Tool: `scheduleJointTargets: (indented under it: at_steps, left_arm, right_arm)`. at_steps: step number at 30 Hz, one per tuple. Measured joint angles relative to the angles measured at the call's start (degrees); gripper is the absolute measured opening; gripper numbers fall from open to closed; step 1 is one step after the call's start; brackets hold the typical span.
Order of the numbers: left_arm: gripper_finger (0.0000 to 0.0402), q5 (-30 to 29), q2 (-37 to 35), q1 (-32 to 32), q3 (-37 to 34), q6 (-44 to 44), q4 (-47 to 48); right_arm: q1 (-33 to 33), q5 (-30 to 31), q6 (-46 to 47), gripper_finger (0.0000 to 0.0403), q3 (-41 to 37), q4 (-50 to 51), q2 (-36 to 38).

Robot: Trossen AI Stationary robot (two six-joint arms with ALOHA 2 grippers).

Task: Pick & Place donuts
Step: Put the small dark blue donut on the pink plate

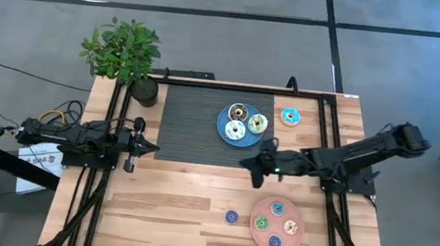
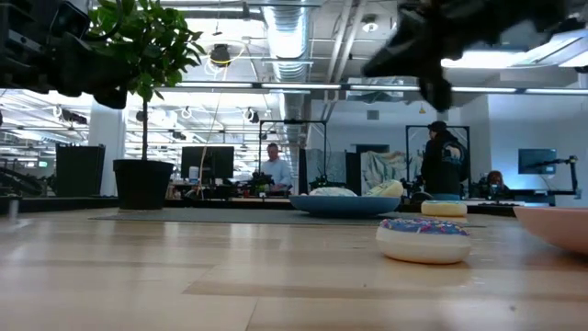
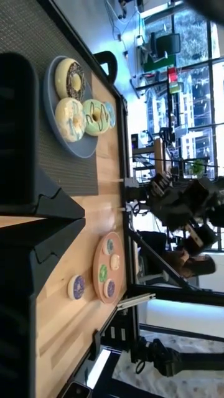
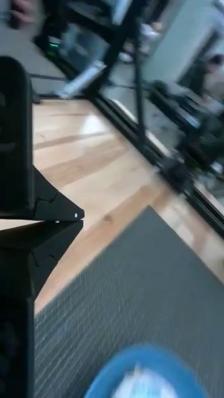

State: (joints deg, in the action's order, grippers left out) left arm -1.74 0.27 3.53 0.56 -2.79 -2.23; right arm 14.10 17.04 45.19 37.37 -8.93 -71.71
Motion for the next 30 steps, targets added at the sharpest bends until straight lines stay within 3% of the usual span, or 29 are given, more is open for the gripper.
scheduleJointTargets:
  at_steps: [4,10,17,23,30]
  left_arm:
    - [0.0,0.0,0.0,0.0,0.0,0.0,0.0]
    - [0.0,0.0,0.1,0.0,-0.1,0.1,0.0]
    - [0.0,0.0,0.1,0.0,-0.1,0.1,0.1]
    - [0.0,0.0,0.1,0.0,-0.1,0.3,0.1]
    - [0.0,-0.1,0.1,0.0,-0.2,0.2,0.1]
  right_arm:
    - [0.2,-3.7,-6.8,0.0001,9.4,7.5,-7.4]
    - [3.6,-5.0,-20.9,0.0,32.6,37.0,-20.9]
    - [7.8,-6.0,-20.5,0.001,55.0,63.8,-35.9]
    - [12.0,-6.8,-20.2,0.0082,61.0,67.6,-42.8]
    - [14.2,-6.8,-11.9,0.0213,61.1,66.3,-47.0]
